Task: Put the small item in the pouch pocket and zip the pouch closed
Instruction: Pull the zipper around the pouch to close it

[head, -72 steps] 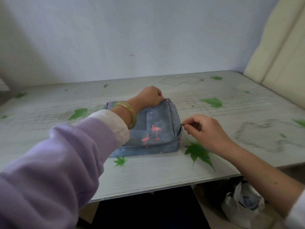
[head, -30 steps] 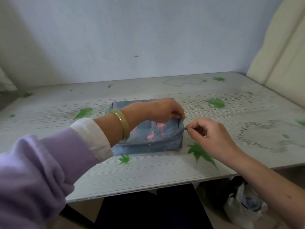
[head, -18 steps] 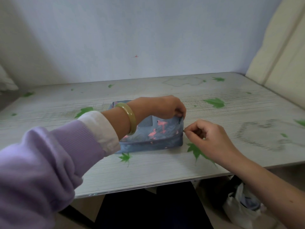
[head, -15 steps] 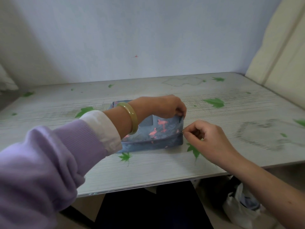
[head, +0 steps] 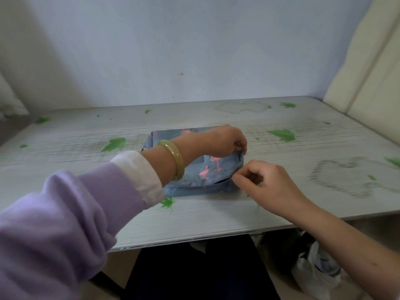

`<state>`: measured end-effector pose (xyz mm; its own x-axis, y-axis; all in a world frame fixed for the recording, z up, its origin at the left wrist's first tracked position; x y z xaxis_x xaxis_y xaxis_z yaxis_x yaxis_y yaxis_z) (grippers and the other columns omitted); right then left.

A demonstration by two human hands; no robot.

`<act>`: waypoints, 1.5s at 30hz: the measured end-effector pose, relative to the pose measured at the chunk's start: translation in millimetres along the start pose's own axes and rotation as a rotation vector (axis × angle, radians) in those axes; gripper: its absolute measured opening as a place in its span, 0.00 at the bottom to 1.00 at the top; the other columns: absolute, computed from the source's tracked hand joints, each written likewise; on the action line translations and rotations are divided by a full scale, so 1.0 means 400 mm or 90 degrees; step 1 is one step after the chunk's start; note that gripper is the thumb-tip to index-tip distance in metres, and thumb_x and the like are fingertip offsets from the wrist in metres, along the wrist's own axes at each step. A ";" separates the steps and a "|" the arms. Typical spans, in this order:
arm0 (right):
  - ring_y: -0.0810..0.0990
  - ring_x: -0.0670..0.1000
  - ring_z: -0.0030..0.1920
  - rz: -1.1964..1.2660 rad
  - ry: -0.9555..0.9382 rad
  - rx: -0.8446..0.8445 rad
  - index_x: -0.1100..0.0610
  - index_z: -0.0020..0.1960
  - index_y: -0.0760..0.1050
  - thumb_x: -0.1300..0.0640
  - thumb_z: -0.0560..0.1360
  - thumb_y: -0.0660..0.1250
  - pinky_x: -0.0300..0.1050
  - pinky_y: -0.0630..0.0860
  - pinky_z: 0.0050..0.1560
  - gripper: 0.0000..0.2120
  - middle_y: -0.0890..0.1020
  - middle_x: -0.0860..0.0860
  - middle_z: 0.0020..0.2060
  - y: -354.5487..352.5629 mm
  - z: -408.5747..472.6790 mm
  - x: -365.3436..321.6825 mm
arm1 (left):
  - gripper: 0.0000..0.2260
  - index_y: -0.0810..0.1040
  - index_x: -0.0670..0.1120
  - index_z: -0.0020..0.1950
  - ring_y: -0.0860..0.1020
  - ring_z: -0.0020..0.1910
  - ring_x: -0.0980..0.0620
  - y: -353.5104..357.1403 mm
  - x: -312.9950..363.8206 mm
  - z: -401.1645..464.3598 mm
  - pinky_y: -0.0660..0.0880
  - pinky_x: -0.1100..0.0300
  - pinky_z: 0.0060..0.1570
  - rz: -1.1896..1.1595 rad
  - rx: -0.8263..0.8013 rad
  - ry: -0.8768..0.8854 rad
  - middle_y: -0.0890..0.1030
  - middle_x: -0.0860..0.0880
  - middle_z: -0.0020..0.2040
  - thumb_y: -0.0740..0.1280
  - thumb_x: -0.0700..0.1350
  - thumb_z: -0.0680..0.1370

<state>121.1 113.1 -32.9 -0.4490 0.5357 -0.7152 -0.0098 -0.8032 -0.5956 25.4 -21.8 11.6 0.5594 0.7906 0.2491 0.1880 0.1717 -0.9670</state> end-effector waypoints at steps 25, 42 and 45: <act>0.77 0.50 0.40 -0.173 -0.212 -0.107 0.63 0.46 0.82 0.74 0.65 0.71 0.27 0.67 0.42 0.12 0.81 0.55 0.43 -0.007 0.053 0.017 | 0.06 0.77 0.45 0.34 0.80 0.29 0.44 0.187 0.149 -0.240 0.60 0.61 0.25 0.180 0.358 -0.277 0.82 0.47 0.31 0.71 0.45 0.70; 0.79 0.54 0.42 -0.194 -0.235 -0.091 0.63 0.43 0.82 0.69 0.67 0.73 0.45 0.74 0.45 0.06 0.81 0.56 0.42 -0.004 0.053 0.017 | 0.10 0.75 0.47 0.40 0.79 0.38 0.41 0.183 0.085 -0.308 0.65 0.56 0.33 0.117 0.401 -0.297 0.82 0.48 0.38 0.61 0.52 0.74; 0.79 0.55 0.43 -0.191 -0.233 -0.091 0.63 0.44 0.82 0.69 0.67 0.73 0.47 0.75 0.47 0.06 0.81 0.57 0.43 -0.004 0.052 0.014 | 0.10 0.76 0.47 0.40 0.79 0.38 0.42 0.182 0.079 -0.322 0.66 0.56 0.33 0.120 0.398 -0.300 0.82 0.49 0.37 0.62 0.52 0.74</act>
<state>100.0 112.0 -28.2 -0.7299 0.5906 -0.3441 -0.0756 -0.5700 -0.8181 160.8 -60.2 -44.0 0.1113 0.9798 0.1661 -0.4408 0.1984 -0.8754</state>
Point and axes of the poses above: each hand's wrist, its own z-axis towards the middle knuckle, its own y-axis out of the palm, x = y × z, the point moved 1 cm from there along z, towards the middle knuckle
